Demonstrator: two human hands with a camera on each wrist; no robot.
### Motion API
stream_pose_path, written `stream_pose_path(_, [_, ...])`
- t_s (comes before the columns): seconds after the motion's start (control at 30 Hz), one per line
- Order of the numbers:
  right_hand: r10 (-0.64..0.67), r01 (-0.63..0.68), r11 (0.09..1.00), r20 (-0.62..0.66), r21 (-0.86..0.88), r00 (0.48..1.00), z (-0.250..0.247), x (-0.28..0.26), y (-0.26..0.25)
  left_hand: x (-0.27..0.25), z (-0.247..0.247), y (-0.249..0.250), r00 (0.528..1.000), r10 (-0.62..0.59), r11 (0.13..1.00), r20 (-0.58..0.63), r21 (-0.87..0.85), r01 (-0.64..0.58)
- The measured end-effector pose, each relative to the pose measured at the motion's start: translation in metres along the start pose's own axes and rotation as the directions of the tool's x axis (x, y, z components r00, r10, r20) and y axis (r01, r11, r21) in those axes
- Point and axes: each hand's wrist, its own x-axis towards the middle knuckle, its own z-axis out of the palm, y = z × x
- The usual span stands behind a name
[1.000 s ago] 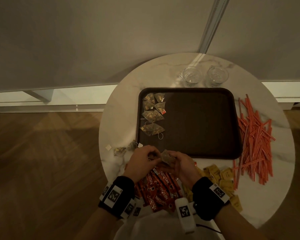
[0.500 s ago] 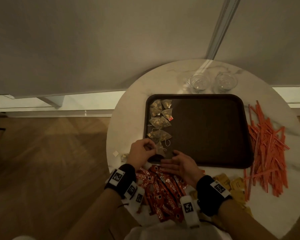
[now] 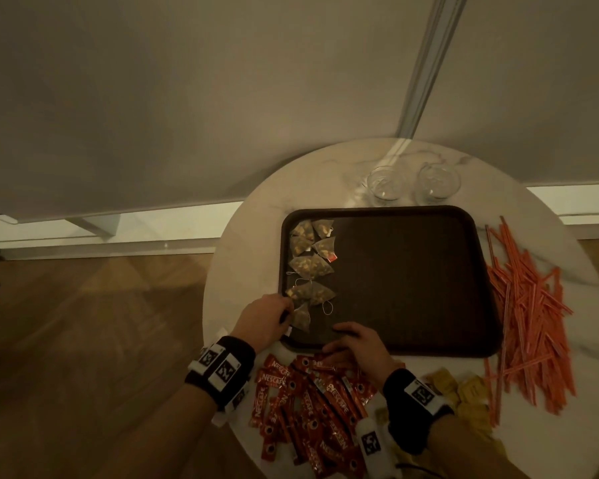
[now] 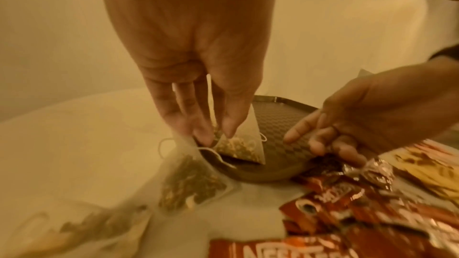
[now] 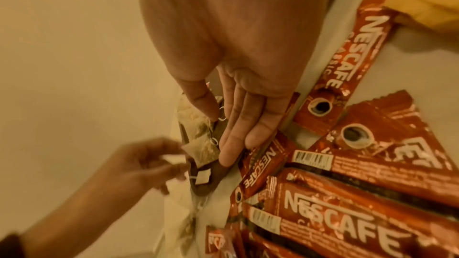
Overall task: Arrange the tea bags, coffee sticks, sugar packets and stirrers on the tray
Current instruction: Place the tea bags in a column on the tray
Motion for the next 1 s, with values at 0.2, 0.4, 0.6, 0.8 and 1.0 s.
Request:
stream_pose_path(0.2, [-0.042,0.045,0.987,0.025,-0.153,0.999,0.017,0.008,-0.003,0.004,0.013,0.005,0.977,0.200,0.964,0.079,0.162,-0.211])
stream_pose_path(0.4, [-0.024,0.028,0.992,0.032,-0.124,0.999,0.013,0.010,-0.003,0.006,0.021,-0.014,0.976,0.213,0.970,-0.046,0.132,-0.205])
stream_pose_path(0.6, [-0.023,0.024,0.997,0.012,-0.075,1.000,0.009,0.016,0.002,0.009,0.023,-0.014,0.988,0.112,0.988,-0.107,0.121,-0.099])
stream_pose_path(0.8, [-0.033,0.035,0.994,0.019,-0.105,0.999,0.007,0.021,0.009,0.018,0.027,-0.009,0.994,0.041,0.991,-0.105,0.132,-0.027])
stream_pose_path(1.0, [-0.040,0.042,0.994,0.014,-0.098,0.999,0.007,0.021,0.008,0.024,0.019,0.000,0.994,0.008,0.988,-0.112,0.154,0.009])
